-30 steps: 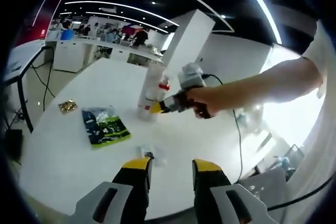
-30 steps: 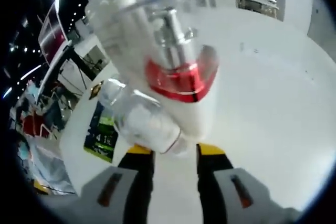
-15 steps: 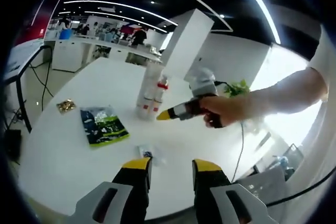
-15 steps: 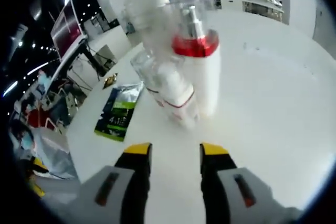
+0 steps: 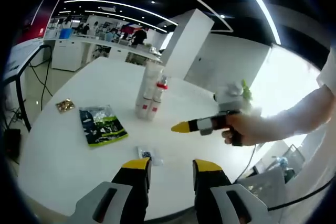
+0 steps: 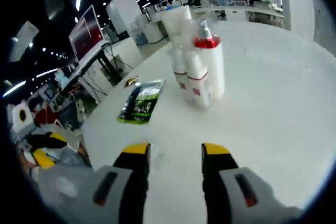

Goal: Arrange the skincare products in the storage area until every visible bottle or jar stands upright without overlapping.

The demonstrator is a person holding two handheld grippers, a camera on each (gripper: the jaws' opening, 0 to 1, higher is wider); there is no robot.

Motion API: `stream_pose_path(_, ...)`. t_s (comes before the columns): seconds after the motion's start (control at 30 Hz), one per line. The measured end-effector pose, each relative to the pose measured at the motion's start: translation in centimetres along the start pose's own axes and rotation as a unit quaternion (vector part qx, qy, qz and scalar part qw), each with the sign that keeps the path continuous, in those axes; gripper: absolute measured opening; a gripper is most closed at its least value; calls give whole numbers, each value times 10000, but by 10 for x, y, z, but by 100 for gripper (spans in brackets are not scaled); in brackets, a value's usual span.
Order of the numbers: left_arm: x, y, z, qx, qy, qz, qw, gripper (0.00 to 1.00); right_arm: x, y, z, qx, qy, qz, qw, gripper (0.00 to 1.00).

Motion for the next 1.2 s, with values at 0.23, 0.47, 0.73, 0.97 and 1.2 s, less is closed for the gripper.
stream_pose_path(0.23, 0, 1, -1, -17, -25, 55, 10000, 34, -6, -25, 18, 75, 86, -390, 9992, 43)
stream_pose_path(0.47, -3, 3, -2, -22, 17, 220, 9998, 34, -24, -46, 23, -29, 366, -489, 9981, 48)
stream_pose_path(0.73, -6, 4, -4, -79, 20, 368, 9993, 34, -34, -75, 23, -274, 594, -813, 9945, 51)
stream_pose_path(0.97, -6, 7, -5, -201, -72, 546, 9983, 36, -38, -93, 24, -417, 1055, -1169, 9867, 59)
stream_pose_path(1.2, 24, 9, 11, -170, -567, 332, 9977, 37, -50, -106, 29, -534, 1217, -1204, 9838, 60)
Point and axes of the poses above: the point that each gripper's makers call its tool centre point, and the gripper's own axes: y roughly forward along the fingers, z roughly to its left, x roughly out of its top, the point moved 9 cm from there along -y, roughly backward along the fingers, and after that the axes turned 9 degrees about -y, right-handed, at the moved point
